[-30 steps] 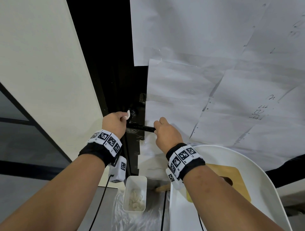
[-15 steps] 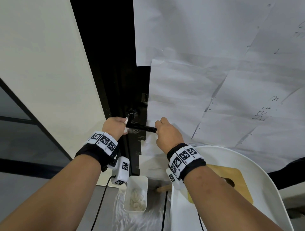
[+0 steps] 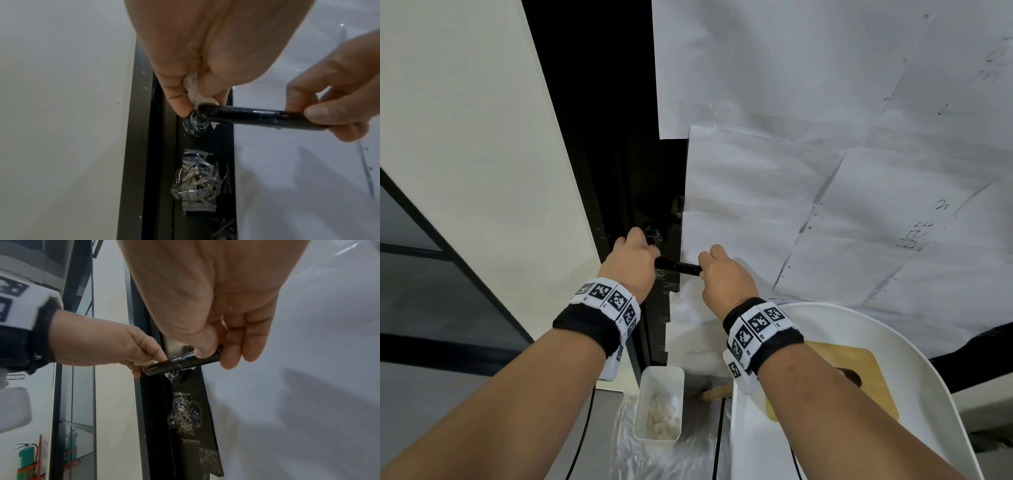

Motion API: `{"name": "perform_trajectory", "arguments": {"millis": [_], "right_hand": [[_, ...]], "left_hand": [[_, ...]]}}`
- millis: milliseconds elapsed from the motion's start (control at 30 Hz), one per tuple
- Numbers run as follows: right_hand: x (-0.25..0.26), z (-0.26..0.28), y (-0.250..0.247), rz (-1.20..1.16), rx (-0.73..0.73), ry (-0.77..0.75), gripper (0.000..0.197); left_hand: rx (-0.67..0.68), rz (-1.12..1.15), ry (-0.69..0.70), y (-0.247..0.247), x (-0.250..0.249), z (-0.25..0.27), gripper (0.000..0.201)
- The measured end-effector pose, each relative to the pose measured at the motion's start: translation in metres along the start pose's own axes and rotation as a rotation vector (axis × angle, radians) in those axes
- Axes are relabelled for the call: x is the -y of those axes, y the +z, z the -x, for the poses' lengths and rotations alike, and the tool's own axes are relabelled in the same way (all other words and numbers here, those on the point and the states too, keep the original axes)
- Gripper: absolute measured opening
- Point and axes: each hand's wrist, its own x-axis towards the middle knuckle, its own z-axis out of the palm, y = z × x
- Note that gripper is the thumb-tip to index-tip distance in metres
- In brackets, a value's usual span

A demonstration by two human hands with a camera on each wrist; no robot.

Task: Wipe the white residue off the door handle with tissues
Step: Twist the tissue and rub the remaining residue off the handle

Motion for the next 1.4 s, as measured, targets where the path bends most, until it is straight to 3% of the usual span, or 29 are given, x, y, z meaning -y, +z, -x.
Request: {"name": "perform_trajectory", "arguments": {"millis": [333,467,600,700,800,900,1033,1233,1333,1400], "right_hand": [[-0.003,-0.001,0.000,-0.016,0.006,-0.013,0.011],[-0.002,-0.002,0.001,-0.024,0.010,-0.006,0.015],[-0.001,-0.002,0.001,-0.019,0.007,-0.012,0.018],[-0.001,-0.002,0.002,-0.016,0.006,-0.012,0.018],[-0.001,-0.001,0.001,-0.014,0.009,-0.011,0.021],[0.000,0.000,-0.001,-0.025,0.020,-0.013,0.022],[0.001,0.000,-0.002,-0.013,0.018,-0.008,0.015],[0.002,0.001,-0.001,-0.001,0.017,0.004,0.015],[0.003,0.002,-0.002,-0.005,0.016,0.003,0.017],[0.002,0.001,-0.003,-0.009,0.014,0.005,0.018]], "left_hand": [[-0.062,-0.049,-0.081,-0.017,-0.003,-0.001,0.025],[-0.100,0.166,-0.183,-0.021,0.011,-0.004,0.025],[-0.125,0.312,-0.166,-0.009,0.007,-0.004,0.027],[-0.168,0.337,-0.162,-0.002,0.005,0.000,0.025],[-0.099,0.352,-0.250,0.005,0.011,0.003,0.022],[-0.018,0.543,-0.354,0.016,0.019,0.010,0.021],[-0.101,0.794,-0.506,0.019,0.023,0.009,0.020],[-0.057,1.058,-0.637,0.012,0.010,0.004,0.026],[0.032,1.250,-0.705,0.001,0.006,0.011,0.020],[0.110,1.368,-0.679,-0.008,0.003,0.019,0.021]]}}
